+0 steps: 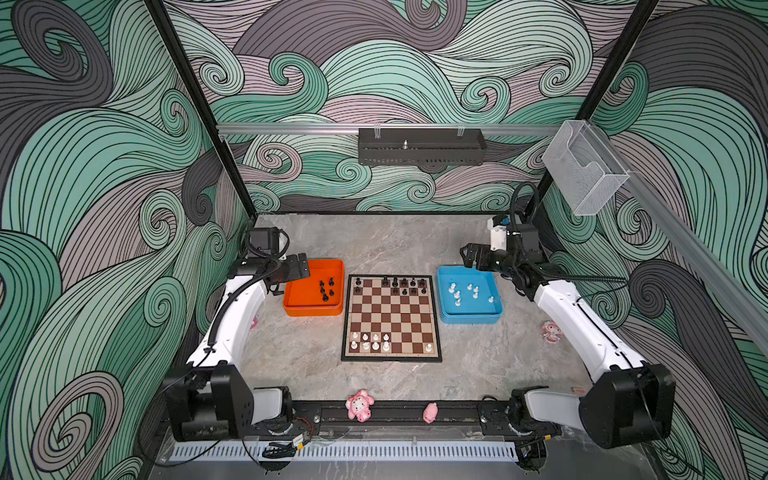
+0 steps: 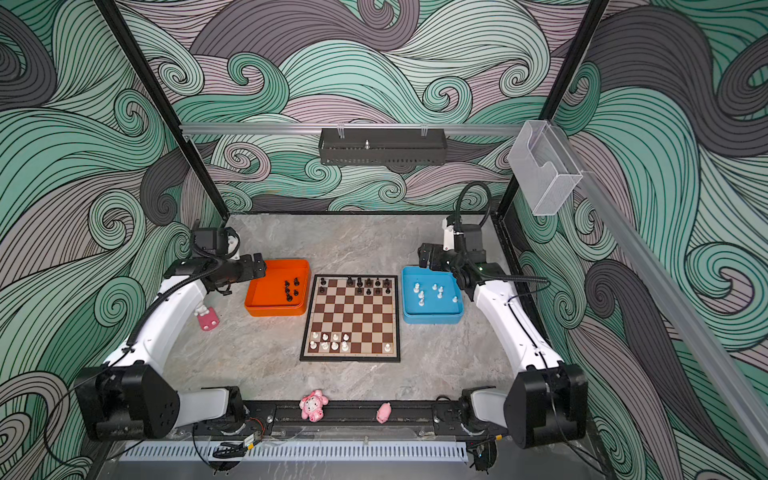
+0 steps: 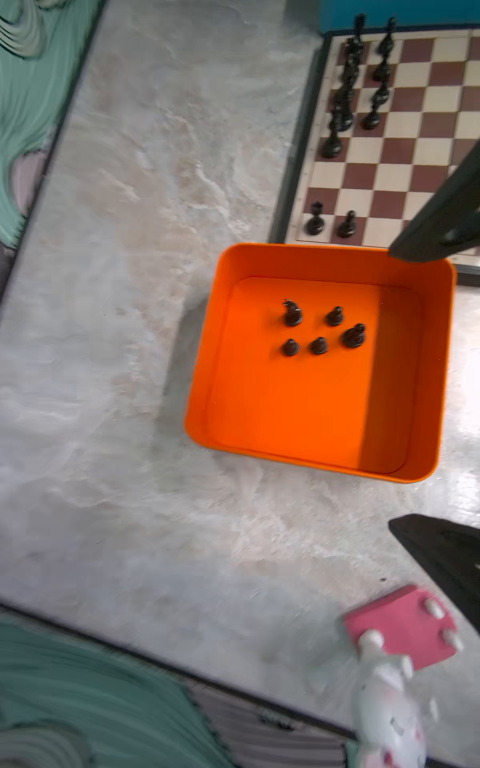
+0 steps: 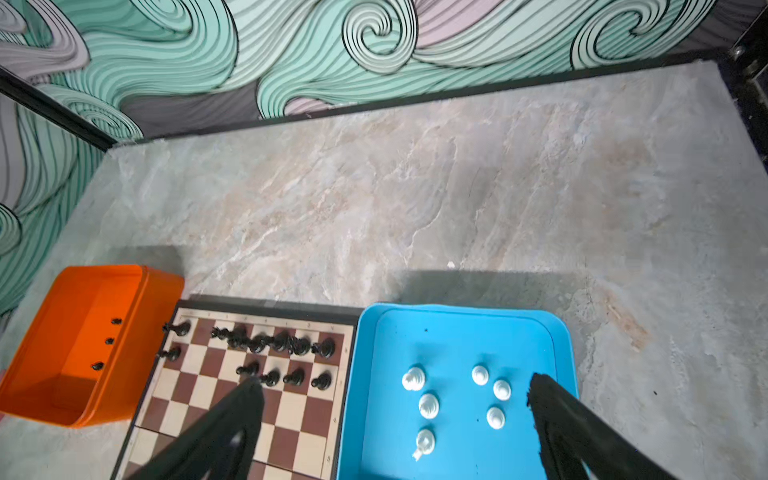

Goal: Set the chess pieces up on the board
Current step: 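Raise the left gripper over the orange bin while the right moves over the blue bin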

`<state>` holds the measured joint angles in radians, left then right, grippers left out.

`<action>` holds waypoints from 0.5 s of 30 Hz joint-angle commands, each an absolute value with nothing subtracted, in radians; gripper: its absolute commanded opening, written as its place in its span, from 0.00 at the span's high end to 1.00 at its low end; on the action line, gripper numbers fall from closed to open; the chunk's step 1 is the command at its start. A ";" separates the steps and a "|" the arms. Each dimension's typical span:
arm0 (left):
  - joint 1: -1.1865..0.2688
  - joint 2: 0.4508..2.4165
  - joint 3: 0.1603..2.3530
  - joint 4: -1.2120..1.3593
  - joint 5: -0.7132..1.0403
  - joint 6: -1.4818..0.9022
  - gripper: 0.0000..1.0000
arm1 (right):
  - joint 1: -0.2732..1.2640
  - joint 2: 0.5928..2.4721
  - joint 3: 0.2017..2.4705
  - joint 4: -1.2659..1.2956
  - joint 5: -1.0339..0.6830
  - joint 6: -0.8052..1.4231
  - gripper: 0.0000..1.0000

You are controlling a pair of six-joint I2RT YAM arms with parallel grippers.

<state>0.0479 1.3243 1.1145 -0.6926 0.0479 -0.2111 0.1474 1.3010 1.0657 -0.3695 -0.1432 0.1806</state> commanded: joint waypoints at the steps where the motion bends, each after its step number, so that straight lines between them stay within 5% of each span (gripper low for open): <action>1: 0.025 1.375 1.151 -0.823 0.104 -0.259 0.11 | 0.146 1.305 1.075 -0.408 -0.186 0.147 0.01; 15: -0.141 1.656 1.255 -0.872 0.046 -0.321 0.27 | 0.153 1.312 1.029 -0.405 -0.218 0.152 0.01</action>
<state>-0.1261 1.6230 1.2106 -0.8406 0.0563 -0.2928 0.1493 1.3170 1.0470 -0.3893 -0.2104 0.1638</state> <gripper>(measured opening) 0.742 0.993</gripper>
